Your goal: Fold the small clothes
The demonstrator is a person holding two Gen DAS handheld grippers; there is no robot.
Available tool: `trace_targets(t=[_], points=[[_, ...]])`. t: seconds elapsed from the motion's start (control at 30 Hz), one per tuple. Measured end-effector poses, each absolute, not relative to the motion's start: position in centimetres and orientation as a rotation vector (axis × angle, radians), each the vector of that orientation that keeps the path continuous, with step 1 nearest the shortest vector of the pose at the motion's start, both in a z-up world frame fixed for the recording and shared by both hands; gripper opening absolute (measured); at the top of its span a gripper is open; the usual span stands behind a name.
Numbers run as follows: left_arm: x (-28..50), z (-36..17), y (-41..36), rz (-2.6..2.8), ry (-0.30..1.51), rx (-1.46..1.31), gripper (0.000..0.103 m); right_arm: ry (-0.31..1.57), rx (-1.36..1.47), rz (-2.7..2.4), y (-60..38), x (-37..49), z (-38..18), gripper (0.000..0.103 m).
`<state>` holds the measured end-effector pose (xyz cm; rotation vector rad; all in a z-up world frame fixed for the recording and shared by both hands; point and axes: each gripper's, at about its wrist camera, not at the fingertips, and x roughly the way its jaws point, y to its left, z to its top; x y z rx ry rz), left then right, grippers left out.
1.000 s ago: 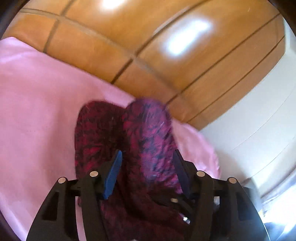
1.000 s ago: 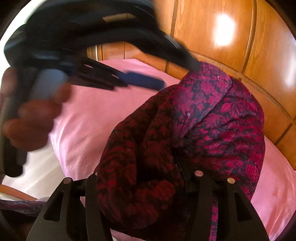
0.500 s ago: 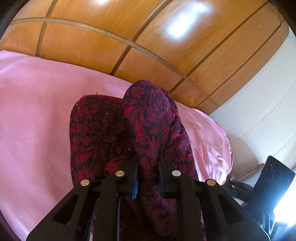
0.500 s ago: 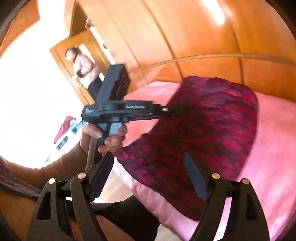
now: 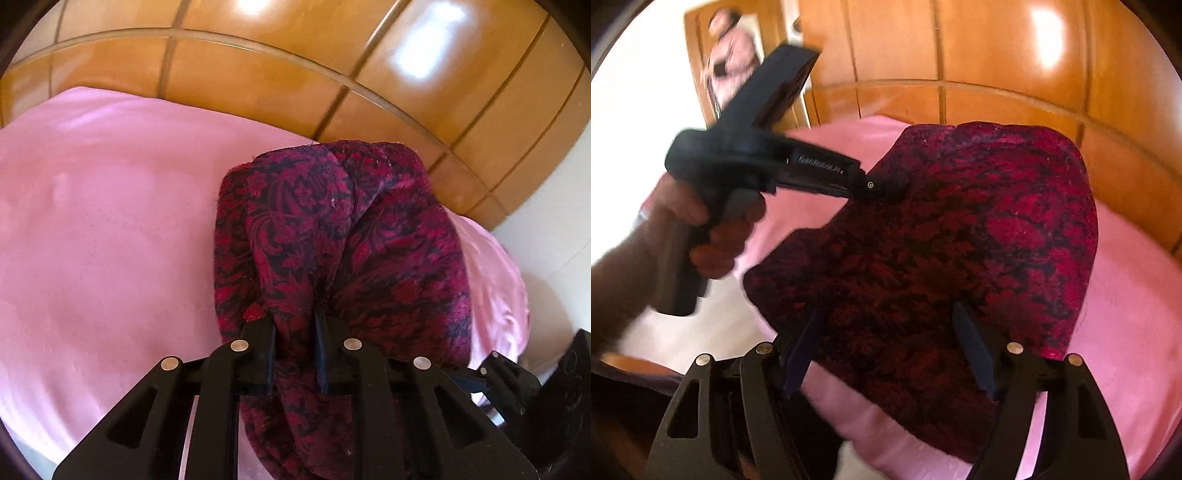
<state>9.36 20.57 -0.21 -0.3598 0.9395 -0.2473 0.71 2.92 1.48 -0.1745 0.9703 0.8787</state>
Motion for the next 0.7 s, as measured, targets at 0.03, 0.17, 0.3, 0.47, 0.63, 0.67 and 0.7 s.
trace_targets(t=[0.03, 0.17, 0.3, 0.47, 0.63, 0.67, 0.7], points=[[9.3, -0.2, 20.5, -0.245, 0.931, -0.360, 0.017, 0.972, -0.180, 0.882, 2.8, 0.8, 1.4, 0.072], [9.3, 0.1, 20.0, -0.246, 0.906, -0.323, 0.018, 1.081, -0.040, 0.991, 0.3, 3.1, 2.8, 0.076], [9.1, 0.1, 20.5, -0.248, 0.884, -0.339, 0.018, 1.059, 0.207, 0.985, -2.8, 7.4, 5.3, 0.079], [9.1, 0.1, 20.4, -0.248, 0.871, -0.340, 0.018, 1.044, 0.226, 0.782, -2.2, 14.9, 5.2, 0.079], [8.8, 0.0, 20.3, -0.242, 0.858, -0.329, 0.017, 1.144, 0.147, 0.709, 0.5, 20.3, 2.4, 0.073], [8.8, -0.1, 20.4, -0.241, 0.859, -0.328, 0.017, 1.165, 0.133, 0.700, 0.9, 20.7, 1.6, 0.073], [8.9, 0.0, 20.3, -0.239, 0.860, -0.325, 0.017, 1.192, 0.102, 0.678, 1.5, 21.6, 0.8, 0.073]])
